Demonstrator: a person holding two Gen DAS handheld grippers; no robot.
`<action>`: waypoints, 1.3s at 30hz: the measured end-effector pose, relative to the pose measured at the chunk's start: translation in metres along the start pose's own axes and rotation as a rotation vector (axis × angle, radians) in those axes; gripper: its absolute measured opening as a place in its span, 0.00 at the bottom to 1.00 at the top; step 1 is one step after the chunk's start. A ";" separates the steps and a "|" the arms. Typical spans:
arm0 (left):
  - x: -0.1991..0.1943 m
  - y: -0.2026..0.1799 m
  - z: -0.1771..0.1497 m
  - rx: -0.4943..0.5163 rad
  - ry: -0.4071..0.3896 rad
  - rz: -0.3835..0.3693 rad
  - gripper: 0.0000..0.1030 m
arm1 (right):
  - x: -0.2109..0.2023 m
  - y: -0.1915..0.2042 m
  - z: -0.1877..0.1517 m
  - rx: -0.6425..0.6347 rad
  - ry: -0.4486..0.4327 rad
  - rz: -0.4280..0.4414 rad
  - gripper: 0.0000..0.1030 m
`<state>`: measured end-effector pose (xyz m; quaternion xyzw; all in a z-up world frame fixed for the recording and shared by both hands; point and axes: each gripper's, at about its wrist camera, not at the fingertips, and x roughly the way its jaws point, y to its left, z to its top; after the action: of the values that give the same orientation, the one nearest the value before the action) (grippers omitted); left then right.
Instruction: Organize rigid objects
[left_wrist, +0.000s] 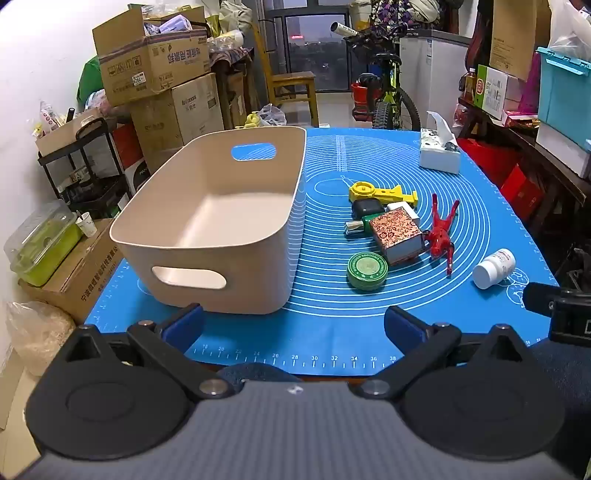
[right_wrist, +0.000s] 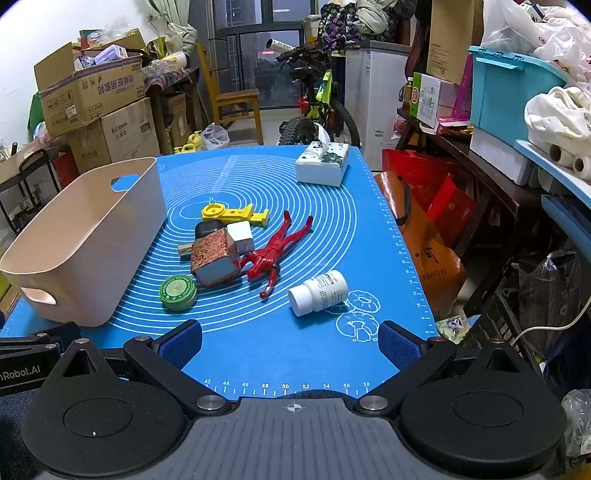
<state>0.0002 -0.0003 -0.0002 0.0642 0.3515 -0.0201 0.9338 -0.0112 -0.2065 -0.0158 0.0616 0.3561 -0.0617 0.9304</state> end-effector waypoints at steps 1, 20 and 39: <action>0.000 0.000 0.000 -0.001 -0.002 -0.001 0.99 | 0.000 0.000 0.000 -0.001 0.002 -0.002 0.98; 0.000 0.000 0.000 0.000 -0.002 -0.002 0.99 | 0.001 0.000 0.000 -0.003 0.002 -0.002 0.98; 0.000 -0.004 -0.001 0.004 -0.001 -0.007 0.99 | 0.004 0.000 -0.001 0.001 0.007 -0.003 0.98</action>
<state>-0.0008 -0.0039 -0.0014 0.0649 0.3514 -0.0241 0.9337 -0.0093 -0.2062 -0.0190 0.0615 0.3594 -0.0629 0.9290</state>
